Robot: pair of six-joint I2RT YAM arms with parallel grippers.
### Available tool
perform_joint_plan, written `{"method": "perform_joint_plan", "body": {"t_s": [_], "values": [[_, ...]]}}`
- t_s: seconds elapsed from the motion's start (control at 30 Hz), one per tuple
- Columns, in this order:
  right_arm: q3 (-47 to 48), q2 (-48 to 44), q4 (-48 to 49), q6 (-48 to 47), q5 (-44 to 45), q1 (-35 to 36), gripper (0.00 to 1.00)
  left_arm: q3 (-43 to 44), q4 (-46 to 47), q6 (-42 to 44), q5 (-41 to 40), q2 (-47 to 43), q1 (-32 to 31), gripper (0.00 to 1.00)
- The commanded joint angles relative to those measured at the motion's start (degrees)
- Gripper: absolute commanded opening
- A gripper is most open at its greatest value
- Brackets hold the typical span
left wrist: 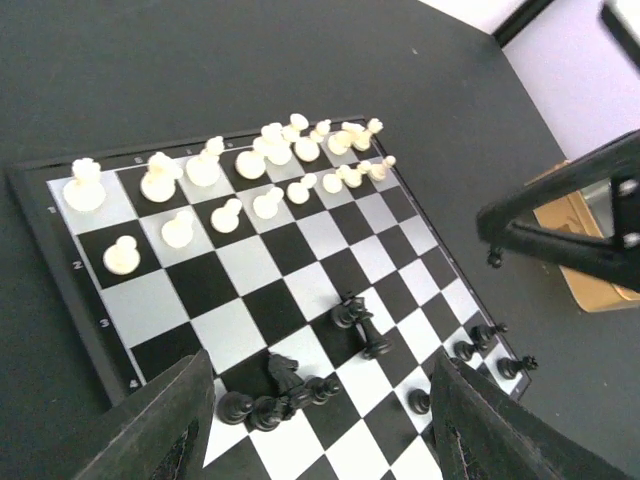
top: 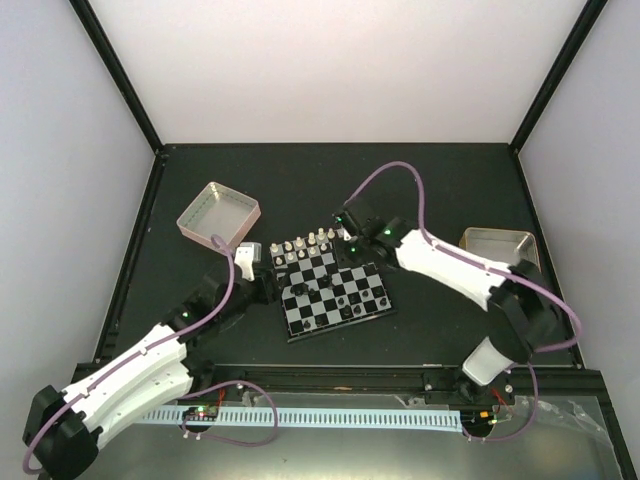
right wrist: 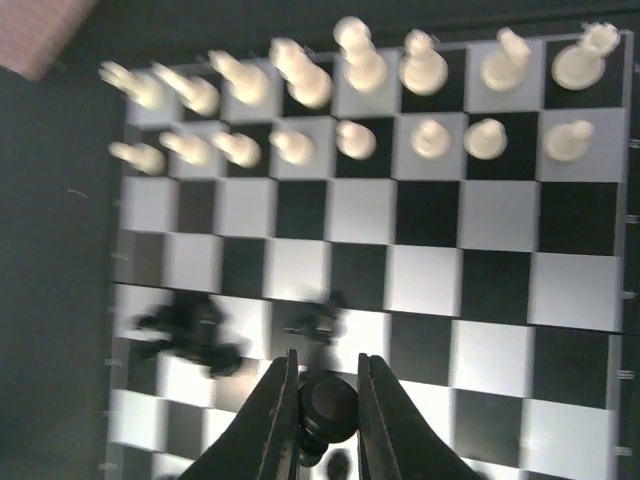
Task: Set up the chess pieces on the board
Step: Place the chess piece on the chessboard.
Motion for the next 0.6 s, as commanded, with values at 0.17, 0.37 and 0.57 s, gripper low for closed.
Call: {"method": "perform_joint_plan", "body": {"t_s": [0.17,0.37,0.57], "values": [[-15.6,-13.8,28.2,32.1,-14.5,-0.2,0.07,-0.9,11.1,2.2,7.0,0.0,-2.3,0.61],[-24.2,-18.2,40.9,47.6,-16.8,-0.2,0.07,-2.6,17.8,2.1,3.8,-1.7,-8.1,0.62],[-28.4,-22.5,46.9,58.4,-16.9,-0.2,0.07,-2.3,23.5,2.0,1.6,-0.6,-11.7,0.61]]}}
